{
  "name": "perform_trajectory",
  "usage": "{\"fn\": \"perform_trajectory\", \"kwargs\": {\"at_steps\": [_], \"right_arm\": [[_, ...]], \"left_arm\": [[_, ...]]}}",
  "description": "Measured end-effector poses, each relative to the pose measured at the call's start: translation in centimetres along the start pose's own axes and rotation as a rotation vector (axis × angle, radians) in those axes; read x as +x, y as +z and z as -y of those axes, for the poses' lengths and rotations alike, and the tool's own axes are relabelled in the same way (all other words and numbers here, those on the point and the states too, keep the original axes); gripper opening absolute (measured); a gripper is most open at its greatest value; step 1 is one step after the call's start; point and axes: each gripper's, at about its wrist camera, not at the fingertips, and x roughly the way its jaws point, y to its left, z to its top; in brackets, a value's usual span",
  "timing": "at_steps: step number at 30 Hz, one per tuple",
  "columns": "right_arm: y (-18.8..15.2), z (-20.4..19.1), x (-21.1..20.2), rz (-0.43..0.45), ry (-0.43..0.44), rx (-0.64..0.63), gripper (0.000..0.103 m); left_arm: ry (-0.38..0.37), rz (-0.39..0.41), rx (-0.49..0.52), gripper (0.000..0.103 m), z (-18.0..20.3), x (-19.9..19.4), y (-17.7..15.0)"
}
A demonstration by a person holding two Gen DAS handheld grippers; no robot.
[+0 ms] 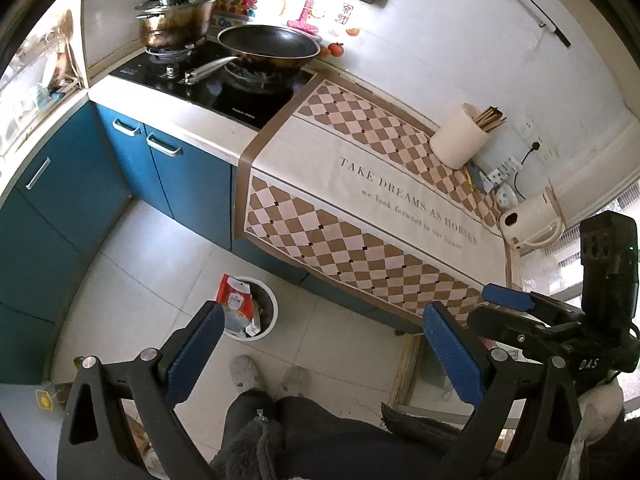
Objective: Collect trash
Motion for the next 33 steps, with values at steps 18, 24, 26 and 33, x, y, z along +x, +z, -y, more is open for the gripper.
{"fn": "perform_trajectory", "kwargs": {"at_steps": [18,24,26,33], "right_arm": [[0.07,0.13,0.41,-0.016,0.006,-0.008,0.103],[0.08,0.43,0.43,-0.025,0.004,-0.021,0.103],[0.11,0.34,0.44,-0.024,0.004,-0.019,0.103],[0.07,0.51,0.45,-0.029,0.006,-0.023,0.103]], "left_arm": [[0.025,-0.004,-0.023,0.103,-0.95,-0.1,-0.23],[0.027,-0.004,-0.024,0.103,-0.72,-0.11,-0.32],[0.026,-0.006,-0.02,0.103,-0.86,-0.19,-0.27],[0.021,-0.009,-0.015,0.103,-0.91,-0.26,-0.32]]}}
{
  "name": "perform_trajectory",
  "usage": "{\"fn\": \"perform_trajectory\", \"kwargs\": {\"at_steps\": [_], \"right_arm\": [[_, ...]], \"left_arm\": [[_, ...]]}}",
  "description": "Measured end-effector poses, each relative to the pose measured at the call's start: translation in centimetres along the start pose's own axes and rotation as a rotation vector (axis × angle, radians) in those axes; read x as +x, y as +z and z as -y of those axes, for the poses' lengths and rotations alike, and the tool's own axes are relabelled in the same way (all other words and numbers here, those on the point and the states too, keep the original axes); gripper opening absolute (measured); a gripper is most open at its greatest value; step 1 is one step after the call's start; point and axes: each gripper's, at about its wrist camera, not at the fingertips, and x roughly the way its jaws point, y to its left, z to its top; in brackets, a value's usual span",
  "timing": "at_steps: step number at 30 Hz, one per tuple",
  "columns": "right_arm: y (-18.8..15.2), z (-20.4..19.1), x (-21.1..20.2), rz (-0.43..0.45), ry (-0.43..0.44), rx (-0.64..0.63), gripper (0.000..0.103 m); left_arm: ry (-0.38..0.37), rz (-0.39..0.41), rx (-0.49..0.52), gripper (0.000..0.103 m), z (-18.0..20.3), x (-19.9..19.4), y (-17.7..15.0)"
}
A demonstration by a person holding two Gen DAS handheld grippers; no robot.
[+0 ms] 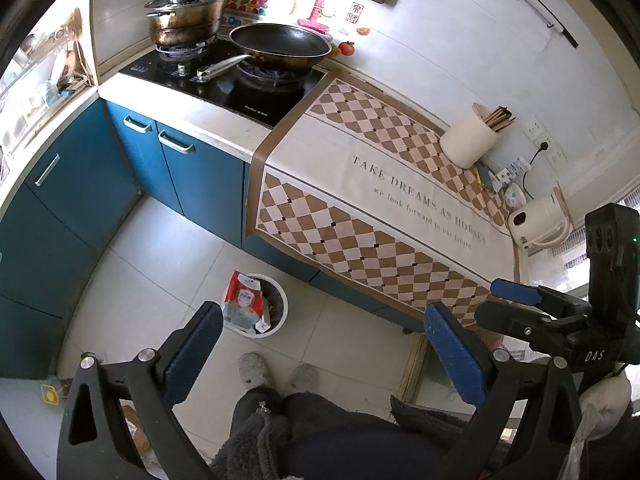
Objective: Collect trash
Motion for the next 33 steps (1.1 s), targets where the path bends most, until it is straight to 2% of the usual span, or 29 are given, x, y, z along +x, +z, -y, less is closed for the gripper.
{"fn": "perform_trajectory", "kwargs": {"at_steps": [33], "right_arm": [[-0.89,0.27,-0.07,-0.026,0.007,-0.03,0.103]], "left_arm": [[-0.013,-0.009,0.016,0.103,-0.76,-0.13,-0.23]]}}
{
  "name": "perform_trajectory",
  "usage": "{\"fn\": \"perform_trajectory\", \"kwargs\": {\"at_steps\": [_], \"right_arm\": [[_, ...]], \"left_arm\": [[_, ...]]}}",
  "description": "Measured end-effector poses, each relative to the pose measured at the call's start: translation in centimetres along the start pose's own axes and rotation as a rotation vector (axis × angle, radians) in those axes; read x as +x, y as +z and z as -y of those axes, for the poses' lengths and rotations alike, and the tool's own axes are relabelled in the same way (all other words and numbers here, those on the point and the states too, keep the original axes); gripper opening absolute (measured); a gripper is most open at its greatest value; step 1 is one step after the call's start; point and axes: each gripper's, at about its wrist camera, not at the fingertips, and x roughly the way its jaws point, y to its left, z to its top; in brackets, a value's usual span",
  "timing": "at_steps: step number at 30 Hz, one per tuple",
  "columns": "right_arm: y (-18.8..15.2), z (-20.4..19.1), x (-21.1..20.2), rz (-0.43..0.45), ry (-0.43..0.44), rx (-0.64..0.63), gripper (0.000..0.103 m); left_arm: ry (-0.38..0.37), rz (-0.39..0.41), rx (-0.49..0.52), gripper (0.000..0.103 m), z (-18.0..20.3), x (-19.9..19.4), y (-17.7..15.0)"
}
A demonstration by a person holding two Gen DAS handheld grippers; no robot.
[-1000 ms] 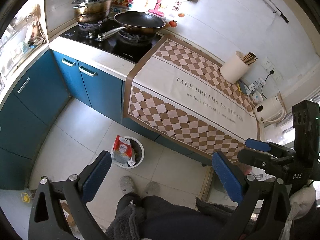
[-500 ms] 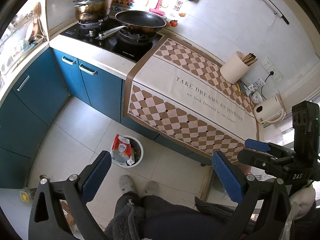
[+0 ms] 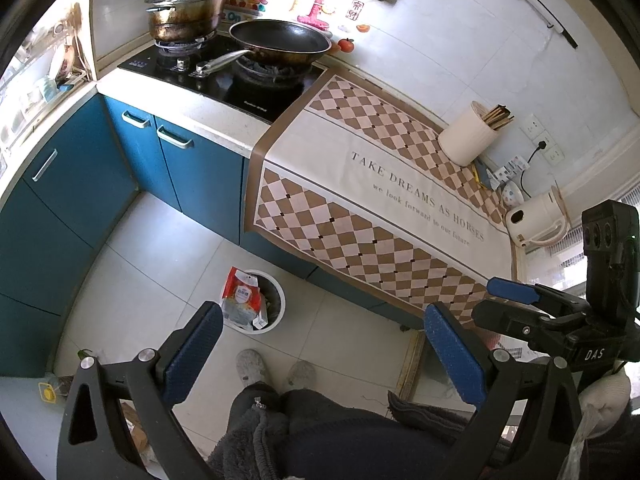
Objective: Collect trash
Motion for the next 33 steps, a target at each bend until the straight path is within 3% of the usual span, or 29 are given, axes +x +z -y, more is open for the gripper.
{"fn": "perform_trajectory", "kwargs": {"at_steps": [33], "right_arm": [[-0.27,0.4,-0.91,0.011,-0.016,0.008,0.103]], "left_arm": [[-0.01,-0.005,0.001,0.103,0.39,-0.03,-0.77]]}}
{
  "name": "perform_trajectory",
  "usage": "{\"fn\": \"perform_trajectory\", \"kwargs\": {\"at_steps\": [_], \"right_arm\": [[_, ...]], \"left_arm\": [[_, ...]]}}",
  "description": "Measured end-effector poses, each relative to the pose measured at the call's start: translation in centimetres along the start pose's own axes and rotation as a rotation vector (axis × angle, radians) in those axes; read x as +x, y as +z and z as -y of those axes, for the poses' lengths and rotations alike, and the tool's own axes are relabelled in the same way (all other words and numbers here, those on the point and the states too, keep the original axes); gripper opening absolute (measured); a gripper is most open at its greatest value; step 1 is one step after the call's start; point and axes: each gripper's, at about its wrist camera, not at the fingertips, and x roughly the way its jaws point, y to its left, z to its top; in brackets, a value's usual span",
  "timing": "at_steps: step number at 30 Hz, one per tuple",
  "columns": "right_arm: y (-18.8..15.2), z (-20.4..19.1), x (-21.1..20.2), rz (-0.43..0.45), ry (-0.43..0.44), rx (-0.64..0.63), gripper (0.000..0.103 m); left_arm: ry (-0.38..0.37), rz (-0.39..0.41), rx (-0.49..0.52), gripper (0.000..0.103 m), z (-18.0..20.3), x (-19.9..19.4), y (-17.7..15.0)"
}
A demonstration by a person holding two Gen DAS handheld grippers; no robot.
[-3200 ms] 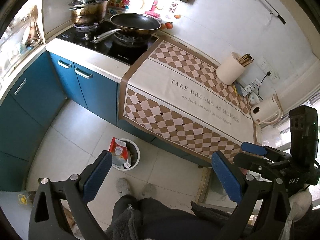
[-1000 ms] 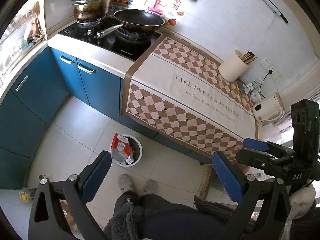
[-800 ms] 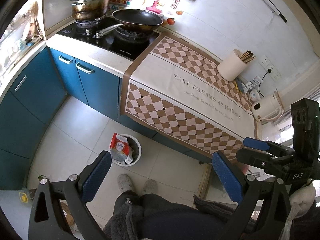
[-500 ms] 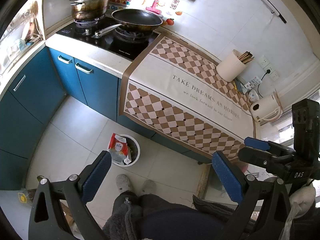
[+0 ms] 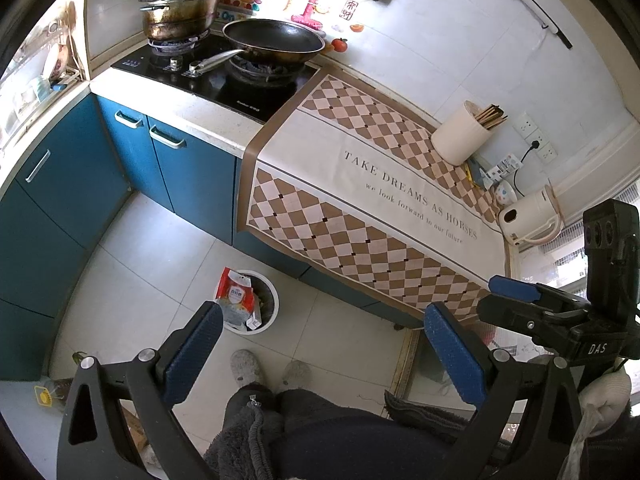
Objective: Collect trash
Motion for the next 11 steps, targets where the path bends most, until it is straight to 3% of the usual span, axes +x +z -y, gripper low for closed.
{"fn": "perform_trajectory", "kwargs": {"at_steps": [11], "right_arm": [[0.2,0.1,-0.1,0.002,-0.001,0.005,0.103]], "left_arm": [[-0.009,0.001,0.004,0.103,1.0,0.1,0.4]]}}
